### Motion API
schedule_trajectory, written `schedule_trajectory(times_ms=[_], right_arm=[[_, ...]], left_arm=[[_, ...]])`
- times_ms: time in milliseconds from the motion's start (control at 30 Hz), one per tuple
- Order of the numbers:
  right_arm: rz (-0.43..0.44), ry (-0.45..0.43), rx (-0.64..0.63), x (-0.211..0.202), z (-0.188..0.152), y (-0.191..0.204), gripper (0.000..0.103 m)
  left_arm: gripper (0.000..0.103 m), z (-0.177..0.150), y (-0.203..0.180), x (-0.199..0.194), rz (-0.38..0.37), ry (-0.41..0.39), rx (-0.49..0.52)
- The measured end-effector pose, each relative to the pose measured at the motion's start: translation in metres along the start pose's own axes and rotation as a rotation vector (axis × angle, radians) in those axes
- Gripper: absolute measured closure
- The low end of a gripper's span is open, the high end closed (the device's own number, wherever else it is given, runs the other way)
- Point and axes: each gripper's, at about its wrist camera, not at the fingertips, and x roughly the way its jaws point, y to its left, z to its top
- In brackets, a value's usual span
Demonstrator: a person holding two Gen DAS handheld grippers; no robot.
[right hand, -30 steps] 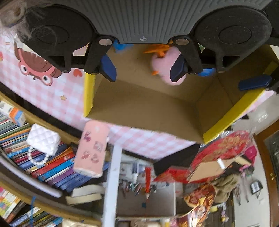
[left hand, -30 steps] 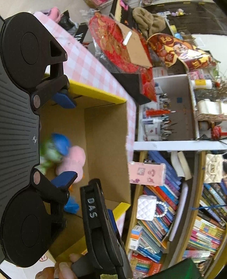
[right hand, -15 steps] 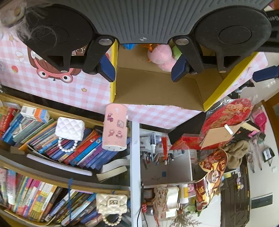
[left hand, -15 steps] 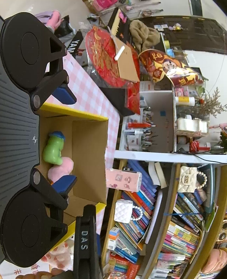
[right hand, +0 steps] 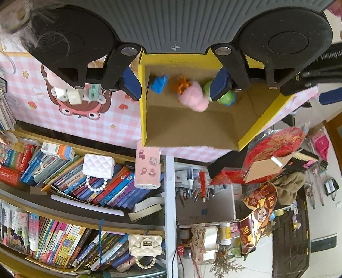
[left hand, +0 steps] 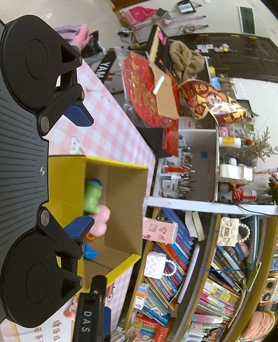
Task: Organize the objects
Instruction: 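Move both tools back toward the pink pig plush and small items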
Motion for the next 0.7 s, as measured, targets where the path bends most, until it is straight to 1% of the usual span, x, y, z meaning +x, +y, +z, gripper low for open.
schedule_trajectory(times_ms=[300,533,700], right_arm=[[0.001,0.047,-0.015,-0.027,-0.037,0.016,0.034],[-0.007,0.084,-0.025,-0.043,-0.064,0.023,0.034],[-0.022,0.114,-0.009,-0.053,-0.079,0.025,0.034]], left_arm=[[0.010,-0.025,0.009,-0.025,0.020,0.047,-0.001],[0.010,-0.044,0.006,-0.037,0.023,0.095,0.024],[0.010,-0.055,0.004,-0.045,0.025,0.120,0.022]])
